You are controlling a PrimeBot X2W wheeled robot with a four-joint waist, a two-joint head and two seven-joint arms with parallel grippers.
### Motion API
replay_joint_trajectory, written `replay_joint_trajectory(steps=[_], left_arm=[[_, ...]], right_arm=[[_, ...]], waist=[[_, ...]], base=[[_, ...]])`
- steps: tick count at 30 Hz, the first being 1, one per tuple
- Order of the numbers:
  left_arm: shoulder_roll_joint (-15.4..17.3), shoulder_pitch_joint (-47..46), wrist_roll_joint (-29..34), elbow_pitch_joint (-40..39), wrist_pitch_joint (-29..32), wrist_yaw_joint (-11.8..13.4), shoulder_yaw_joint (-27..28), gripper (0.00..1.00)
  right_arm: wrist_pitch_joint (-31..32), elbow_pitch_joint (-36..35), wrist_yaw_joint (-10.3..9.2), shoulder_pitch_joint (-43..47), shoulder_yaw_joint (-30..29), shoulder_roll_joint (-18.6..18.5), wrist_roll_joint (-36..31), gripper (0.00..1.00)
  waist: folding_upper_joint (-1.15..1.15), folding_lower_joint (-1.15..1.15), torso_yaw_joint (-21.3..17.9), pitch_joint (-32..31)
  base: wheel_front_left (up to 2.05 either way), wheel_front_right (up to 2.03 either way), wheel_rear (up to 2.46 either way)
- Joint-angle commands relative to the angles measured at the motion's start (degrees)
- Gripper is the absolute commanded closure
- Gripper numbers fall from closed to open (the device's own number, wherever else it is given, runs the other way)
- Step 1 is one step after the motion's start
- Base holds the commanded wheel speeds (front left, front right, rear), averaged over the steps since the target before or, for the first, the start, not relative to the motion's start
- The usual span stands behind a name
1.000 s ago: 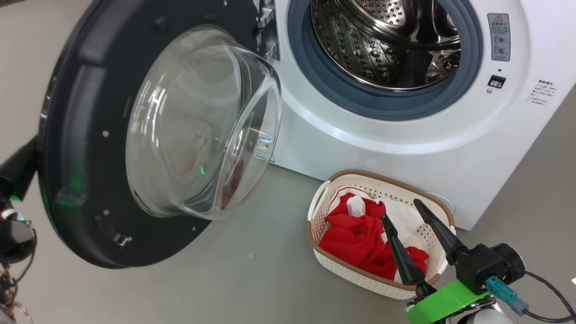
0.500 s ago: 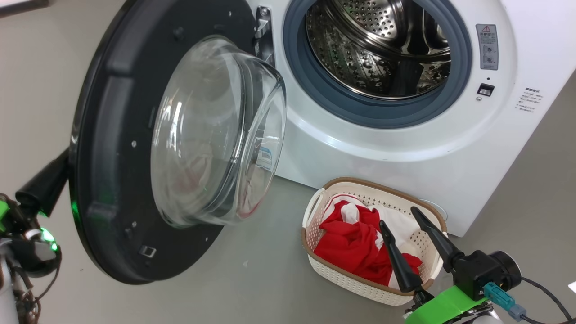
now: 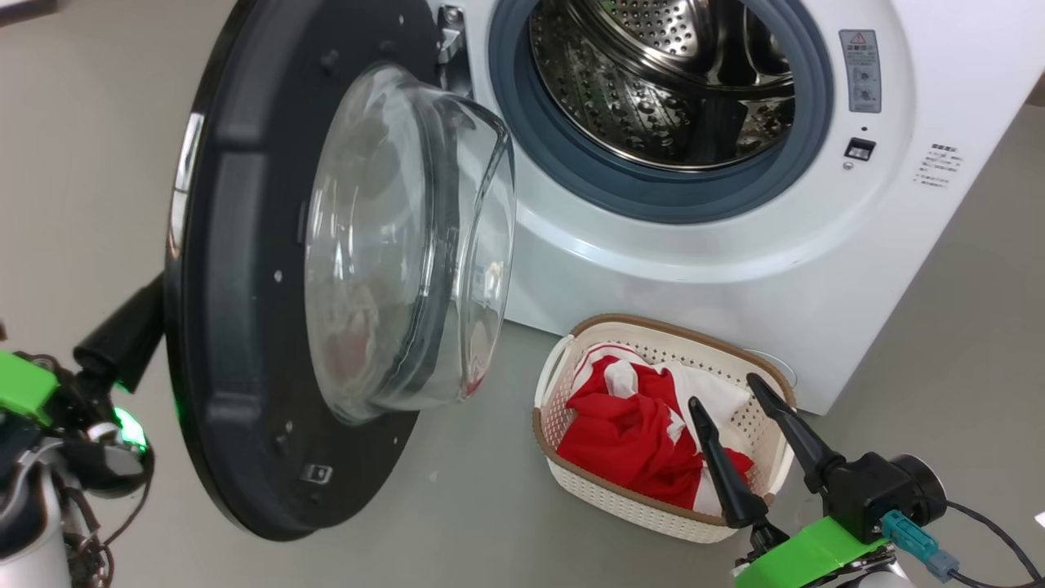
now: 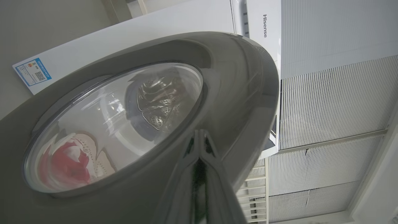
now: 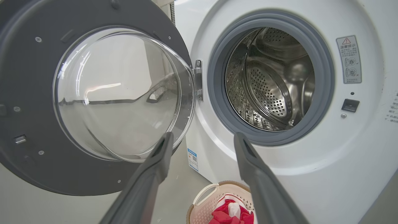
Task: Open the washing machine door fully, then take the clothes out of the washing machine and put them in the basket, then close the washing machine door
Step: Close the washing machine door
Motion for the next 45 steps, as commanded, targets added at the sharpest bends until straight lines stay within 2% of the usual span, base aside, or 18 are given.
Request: replay_joint_trajectory(steps=[1, 17, 26, 33, 45], left_arm=[[1.0, 0.4, -0.5, -2.1, 0.8, -0.1, 0.0, 1.0], [0.0, 3.4, -5.1, -5.0, -0.5, -0.9, -8.0, 1.0], [-0.1, 5.0, -9.6, -5.9, -3.9, -1.2, -13.5, 1.0], [-0.1, 5.2, -11.5, -5.3, -6.6, -2.1, -17.1, 1.0], [-0.1, 3.3, -14.5, -3.1, -9.2, -4.4, -20.0, 1.0]], right_arm=[[-0.4, -1.6, 0.26, -1.6, 1.1, 0.1, 0.6, 0.0], [-0.4, -1.5, 0.26, -1.5, 0.7, 0.1, 1.4, 0.0], [-0.4, -1.2, 0.26, -2.2, 0.6, 0.1, 1.8, 0.0], [-0.4, -0.9, 0.26, -2.6, 0.6, 0.1, 1.9, 0.0], [-0.4, -0.7, 0.26, -3.1, 0.7, 0.1, 2.2, 0.0]], waist=[[0.0, 0.0, -0.6, 0.2], [0.0, 0.0, -4.1, 0.5], [0.0, 0.0, -6.4, 1.0], [0.0, 0.0, -8.4, 1.3], [0.0, 0.0, -12.5, 2.1]], base=[[0.0, 0.0, 0.0], [0.0, 0.0, 0.0], [0.0, 0.0, 0.0], [0.0, 0.0, 0.0], [0.0, 0.0, 0.0]])
